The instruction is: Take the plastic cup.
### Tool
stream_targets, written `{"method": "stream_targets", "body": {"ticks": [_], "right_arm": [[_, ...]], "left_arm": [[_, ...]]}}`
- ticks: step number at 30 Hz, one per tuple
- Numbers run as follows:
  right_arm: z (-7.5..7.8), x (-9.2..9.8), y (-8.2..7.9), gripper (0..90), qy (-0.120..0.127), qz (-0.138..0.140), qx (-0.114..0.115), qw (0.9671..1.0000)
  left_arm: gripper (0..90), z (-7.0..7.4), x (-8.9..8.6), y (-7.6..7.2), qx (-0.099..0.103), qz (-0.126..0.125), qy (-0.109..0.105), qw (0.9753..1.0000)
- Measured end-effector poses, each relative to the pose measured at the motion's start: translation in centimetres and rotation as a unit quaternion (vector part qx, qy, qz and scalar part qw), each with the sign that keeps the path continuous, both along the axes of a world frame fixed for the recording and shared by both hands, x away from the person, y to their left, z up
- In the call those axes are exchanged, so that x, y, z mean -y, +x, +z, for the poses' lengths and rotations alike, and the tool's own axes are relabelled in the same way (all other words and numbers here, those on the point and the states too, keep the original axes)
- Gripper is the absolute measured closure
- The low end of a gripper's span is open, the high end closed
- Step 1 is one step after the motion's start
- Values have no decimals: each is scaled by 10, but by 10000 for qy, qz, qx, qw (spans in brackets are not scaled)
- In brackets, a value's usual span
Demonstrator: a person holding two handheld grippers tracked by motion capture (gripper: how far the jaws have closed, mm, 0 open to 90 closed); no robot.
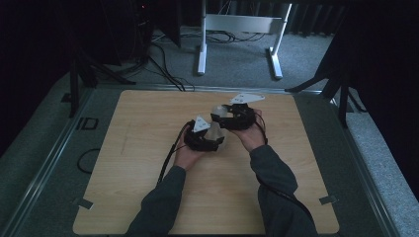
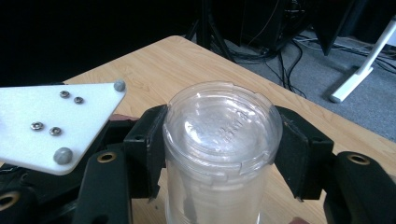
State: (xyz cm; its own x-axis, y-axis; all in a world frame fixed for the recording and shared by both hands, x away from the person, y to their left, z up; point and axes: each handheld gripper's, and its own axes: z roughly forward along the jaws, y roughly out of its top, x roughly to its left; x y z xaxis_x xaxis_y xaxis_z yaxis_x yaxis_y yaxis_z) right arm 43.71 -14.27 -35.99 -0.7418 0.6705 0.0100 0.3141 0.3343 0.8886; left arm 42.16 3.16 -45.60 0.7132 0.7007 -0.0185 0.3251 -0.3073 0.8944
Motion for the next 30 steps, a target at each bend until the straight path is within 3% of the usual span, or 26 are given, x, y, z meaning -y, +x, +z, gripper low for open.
{"method": "stream_targets", "body": {"ticks": [13, 30], "right_arm": [[-1, 1, 4, 396, 47, 43, -218, 9997], [5, 2, 3, 400, 123, 57, -30, 9999]], "left_arm": [[205, -2, 4, 0, 118, 51, 92, 9999], [210, -3, 4, 0, 153, 61, 170, 9997]]}}
